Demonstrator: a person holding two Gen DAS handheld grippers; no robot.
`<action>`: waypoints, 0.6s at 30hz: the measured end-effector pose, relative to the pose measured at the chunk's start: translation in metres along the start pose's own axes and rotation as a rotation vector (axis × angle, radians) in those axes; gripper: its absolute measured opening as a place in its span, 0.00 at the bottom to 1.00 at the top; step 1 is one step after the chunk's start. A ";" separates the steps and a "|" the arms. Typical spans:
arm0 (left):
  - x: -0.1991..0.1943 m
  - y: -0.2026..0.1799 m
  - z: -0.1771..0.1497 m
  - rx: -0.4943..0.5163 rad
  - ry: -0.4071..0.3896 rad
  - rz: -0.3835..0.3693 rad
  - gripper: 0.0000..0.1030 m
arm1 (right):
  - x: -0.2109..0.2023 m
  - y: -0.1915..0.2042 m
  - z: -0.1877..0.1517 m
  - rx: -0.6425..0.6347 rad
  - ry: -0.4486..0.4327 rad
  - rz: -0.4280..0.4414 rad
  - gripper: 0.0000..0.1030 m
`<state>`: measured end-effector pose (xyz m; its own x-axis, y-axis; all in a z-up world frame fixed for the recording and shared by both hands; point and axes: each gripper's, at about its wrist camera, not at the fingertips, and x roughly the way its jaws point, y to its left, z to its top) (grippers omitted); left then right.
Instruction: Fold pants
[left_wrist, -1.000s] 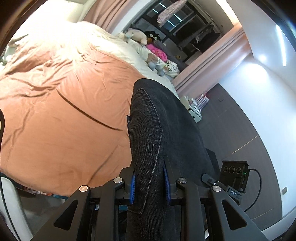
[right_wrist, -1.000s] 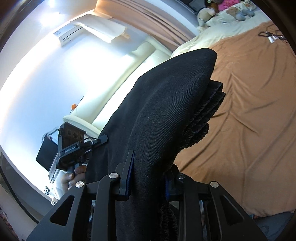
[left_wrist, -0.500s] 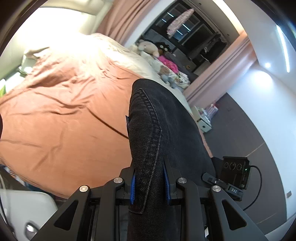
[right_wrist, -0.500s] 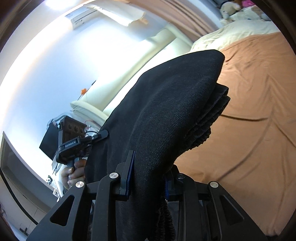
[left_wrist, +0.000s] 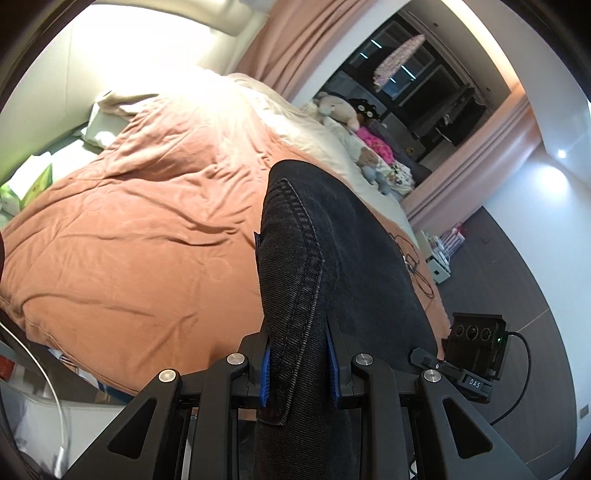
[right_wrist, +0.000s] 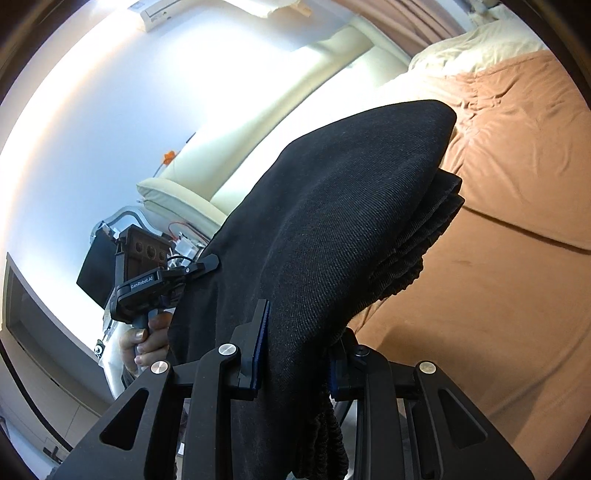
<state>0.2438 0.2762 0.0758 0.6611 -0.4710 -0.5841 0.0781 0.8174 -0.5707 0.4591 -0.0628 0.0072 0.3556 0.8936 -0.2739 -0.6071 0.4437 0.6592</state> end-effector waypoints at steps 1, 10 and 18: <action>0.001 0.007 0.003 -0.005 0.001 0.001 0.24 | 0.009 -0.003 0.004 0.003 0.006 0.002 0.22; 0.013 0.073 0.034 -0.036 -0.008 0.040 0.24 | 0.076 -0.014 0.025 0.002 0.043 0.014 0.22; 0.020 0.121 0.066 -0.019 -0.019 0.107 0.24 | 0.139 -0.020 0.048 -0.009 0.075 0.018 0.22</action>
<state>0.3158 0.3877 0.0329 0.6792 -0.3748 -0.6311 -0.0080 0.8560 -0.5169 0.5545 0.0492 -0.0102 0.2908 0.9039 -0.3138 -0.6191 0.4278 0.6586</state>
